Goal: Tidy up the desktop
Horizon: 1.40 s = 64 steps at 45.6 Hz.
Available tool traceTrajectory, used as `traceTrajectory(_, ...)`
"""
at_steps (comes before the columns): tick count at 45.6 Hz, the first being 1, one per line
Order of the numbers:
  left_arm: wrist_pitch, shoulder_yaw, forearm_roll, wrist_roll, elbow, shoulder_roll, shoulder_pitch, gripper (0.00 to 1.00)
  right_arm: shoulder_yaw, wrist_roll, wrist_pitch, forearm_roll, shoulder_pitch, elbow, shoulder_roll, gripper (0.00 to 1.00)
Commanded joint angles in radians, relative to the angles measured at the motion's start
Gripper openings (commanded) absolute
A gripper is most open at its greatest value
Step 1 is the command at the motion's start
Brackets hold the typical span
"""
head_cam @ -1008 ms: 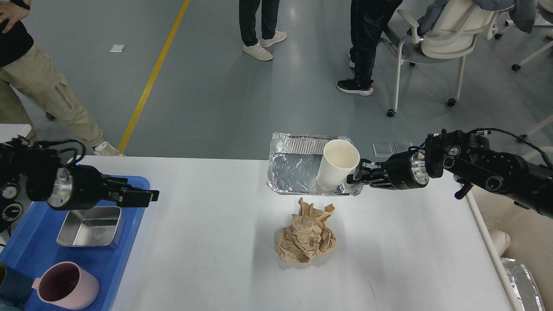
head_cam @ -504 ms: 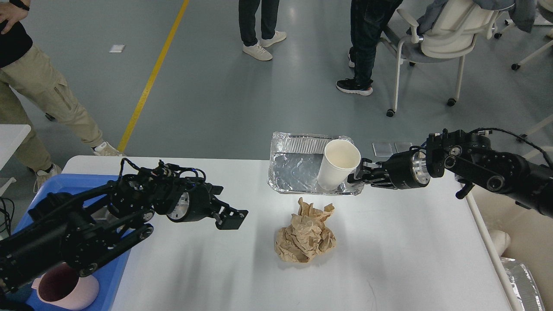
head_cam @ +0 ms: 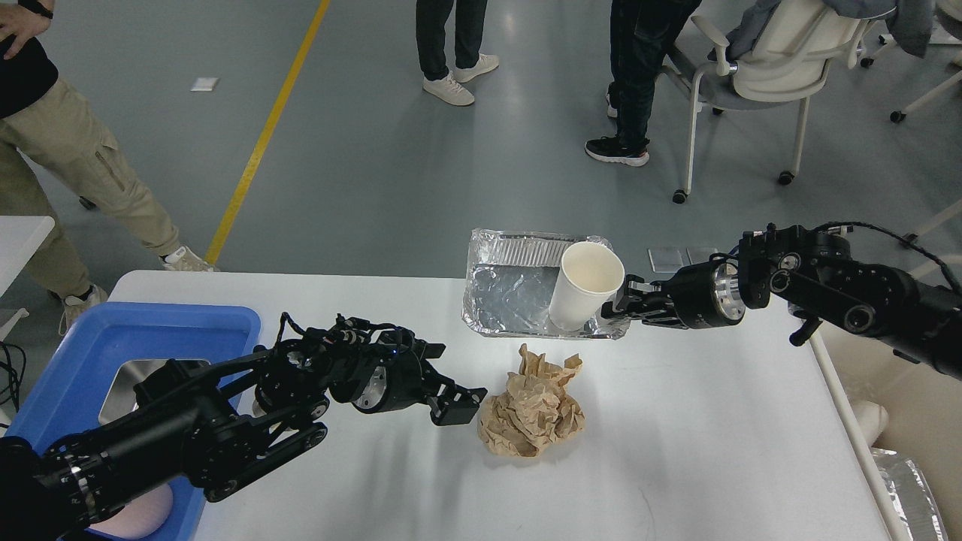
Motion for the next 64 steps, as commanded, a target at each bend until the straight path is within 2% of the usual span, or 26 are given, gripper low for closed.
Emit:
traceTrajectory(1, 0.031, 0.000, -0.005, -0.002, 0.050, -0.060, 0.000, 0.97, 0.000, -0.001, -0.003, 0.001, 0.000, 0.006, -0.002, 0.00)
traceTrajectory(11, 0.067, 0.000, -0.016, -0.002, 0.125, -0.135, 0.010, 0.97, 0.000, 0.001, -0.006, 0.001, -0.002, 0.012, -0.003, 0.00)
traceTrajectory(26, 0.118, -0.001, -0.065, -0.011, 0.234, -0.170, 0.054, 0.97, 0.000, 0.001, -0.007, 0.001, -0.003, 0.020, -0.005, 0.00)
traceTrajectory(33, 0.186, -0.001, -0.113, -0.018, 0.326, -0.190, 0.054, 0.97, 0.000, 0.001, -0.007, 0.001, -0.003, 0.020, -0.003, 0.00)
traceTrajectory(47, 0.224, -0.003, -0.165, -0.029, 0.360, -0.209, 0.056, 0.96, 0.000, 0.001, -0.007, 0.001, -0.003, 0.020, -0.002, 0.00)
traceTrajectory(49, 0.230, 0.000, -0.165, -0.037, 0.362, -0.213, 0.054, 0.90, 0.000, 0.001, -0.007, 0.001, -0.003, 0.021, -0.003, 0.00)
traceTrajectory(54, 0.233, 0.022, -0.156, -0.084, 0.368, -0.215, 0.053, 0.65, 0.000, 0.001, -0.009, 0.001, -0.003, 0.023, -0.005, 0.00)
traceTrajectory(57, 0.236, 0.058, -0.157, -0.089, 0.375, -0.213, 0.053, 0.53, 0.000, 0.001, -0.009, 0.001, -0.005, 0.034, -0.010, 0.00)
traceTrajectory(58, 0.236, 0.066, -0.160, -0.092, 0.377, -0.213, 0.053, 0.47, 0.000, 0.001, -0.010, 0.001, -0.003, 0.037, -0.016, 0.00)
traceTrajectory(60, 0.235, 0.077, -0.162, -0.094, 0.382, -0.213, 0.054, 0.26, 0.003, 0.001, -0.013, 0.001, -0.005, 0.049, -0.028, 0.00)
traceTrajectory(61, 0.233, 0.078, -0.163, -0.095, 0.382, -0.212, 0.054, 0.20, 0.003, 0.001, -0.016, 0.001, -0.003, 0.058, -0.034, 0.00)
traceTrajectory(64, 0.233, 0.081, -0.162, -0.097, 0.389, -0.210, 0.056, 0.07, 0.006, 0.001, -0.021, 0.001, -0.003, 0.077, -0.042, 0.00)
